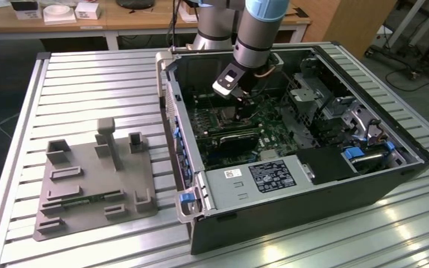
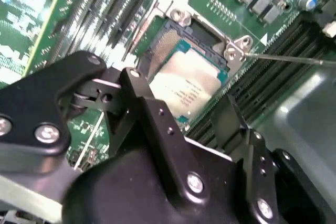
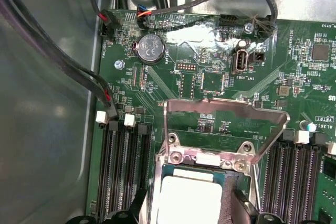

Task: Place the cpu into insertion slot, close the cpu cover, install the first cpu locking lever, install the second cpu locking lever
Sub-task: 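Place the cpu into insertion slot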

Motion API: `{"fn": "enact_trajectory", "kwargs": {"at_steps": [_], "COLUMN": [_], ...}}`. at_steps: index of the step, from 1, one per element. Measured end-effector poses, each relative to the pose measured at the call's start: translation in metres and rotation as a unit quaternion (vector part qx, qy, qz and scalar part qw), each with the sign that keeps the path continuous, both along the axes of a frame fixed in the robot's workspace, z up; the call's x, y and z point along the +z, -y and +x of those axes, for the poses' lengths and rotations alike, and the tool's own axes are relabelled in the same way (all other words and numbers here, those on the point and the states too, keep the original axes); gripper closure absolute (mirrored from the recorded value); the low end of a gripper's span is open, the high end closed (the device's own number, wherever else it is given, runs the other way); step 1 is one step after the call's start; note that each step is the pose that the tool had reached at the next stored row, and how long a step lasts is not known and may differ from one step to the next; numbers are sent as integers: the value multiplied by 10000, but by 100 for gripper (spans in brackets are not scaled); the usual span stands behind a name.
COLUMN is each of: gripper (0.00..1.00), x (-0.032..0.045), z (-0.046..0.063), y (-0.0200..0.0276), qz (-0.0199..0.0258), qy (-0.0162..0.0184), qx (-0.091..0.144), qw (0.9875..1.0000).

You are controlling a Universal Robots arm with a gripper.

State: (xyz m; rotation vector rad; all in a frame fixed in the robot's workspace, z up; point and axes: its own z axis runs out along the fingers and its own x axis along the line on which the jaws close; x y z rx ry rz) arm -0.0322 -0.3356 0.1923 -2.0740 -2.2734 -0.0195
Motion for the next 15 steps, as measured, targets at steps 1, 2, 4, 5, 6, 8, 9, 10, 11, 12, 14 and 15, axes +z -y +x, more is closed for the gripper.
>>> {"fn": "enact_trajectory", "kwargs": {"at_steps": [1, 2, 4, 5, 6, 8, 9, 10, 11, 12, 14, 15], "gripper": [27, 27, 27, 27, 27, 27, 27, 29, 29, 29, 41, 41], "x": [0, 0, 0, 0, 0, 0, 0, 0, 1, 2, 3, 5], "z": [0, 0, 0, 0, 0, 0, 0, 0, 0, 0, 0, 0], "y": [1, 3, 3, 3, 3, 3, 3, 3, 3, 4, 4, 4], "qz": [0, 0, -5, -5, -5, -5, -5, -5, -5, -7, -9, -7], "qy": [0, 0, -1, 0, 0, 0, 0, 0, 0, -1, -2, -1], "qx": [0, 0, 0, 0, 0, 0, 0, 0, -1, -1, -1, 0], "qw": [10000, 10000, 10000, 10000, 10000, 10000, 10000, 10000, 10000, 10000, 10000, 10000]}}
